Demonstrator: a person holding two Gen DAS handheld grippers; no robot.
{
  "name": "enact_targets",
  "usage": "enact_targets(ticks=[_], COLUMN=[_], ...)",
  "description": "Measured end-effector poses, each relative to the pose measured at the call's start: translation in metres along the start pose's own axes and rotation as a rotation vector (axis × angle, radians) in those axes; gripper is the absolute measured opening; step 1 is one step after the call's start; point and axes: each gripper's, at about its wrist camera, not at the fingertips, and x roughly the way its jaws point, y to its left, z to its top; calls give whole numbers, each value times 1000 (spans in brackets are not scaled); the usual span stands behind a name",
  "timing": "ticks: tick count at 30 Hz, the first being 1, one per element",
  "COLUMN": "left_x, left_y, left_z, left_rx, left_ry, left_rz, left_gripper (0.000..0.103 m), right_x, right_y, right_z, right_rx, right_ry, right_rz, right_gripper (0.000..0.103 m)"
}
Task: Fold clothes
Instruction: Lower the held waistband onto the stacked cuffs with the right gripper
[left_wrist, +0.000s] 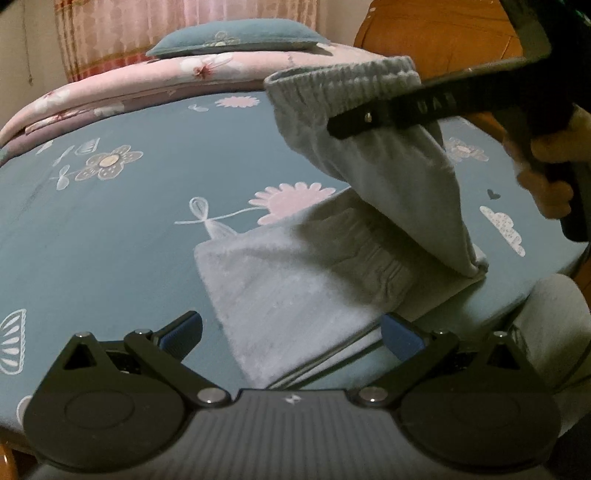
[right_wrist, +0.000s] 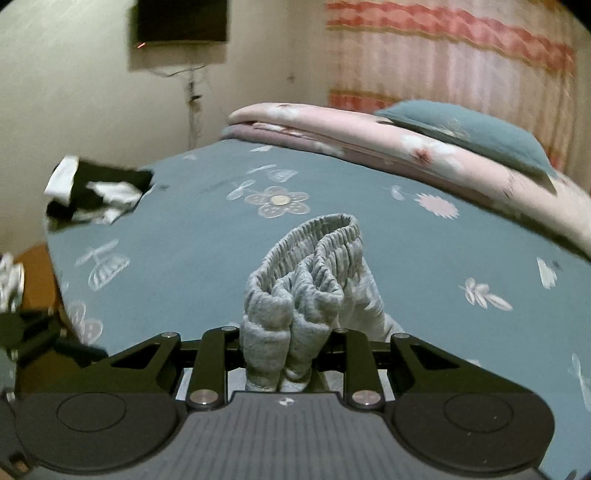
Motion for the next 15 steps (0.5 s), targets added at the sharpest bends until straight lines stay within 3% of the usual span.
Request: enact_targets(ticks=[7,15], left_x=[7,11], left_y=[1,5], left_z=[-10,-17], left_rx=[11,-12], left_ry=[24,42], left_rz=[22,19], left_gripper=[102,102], right_x=[24,53], right_y=[48,78], right_z=[-19,-43], right_rx=[-204,-353], right_ry=[50,105], right_rz=[-4,-10], right_gripper=[29,29])
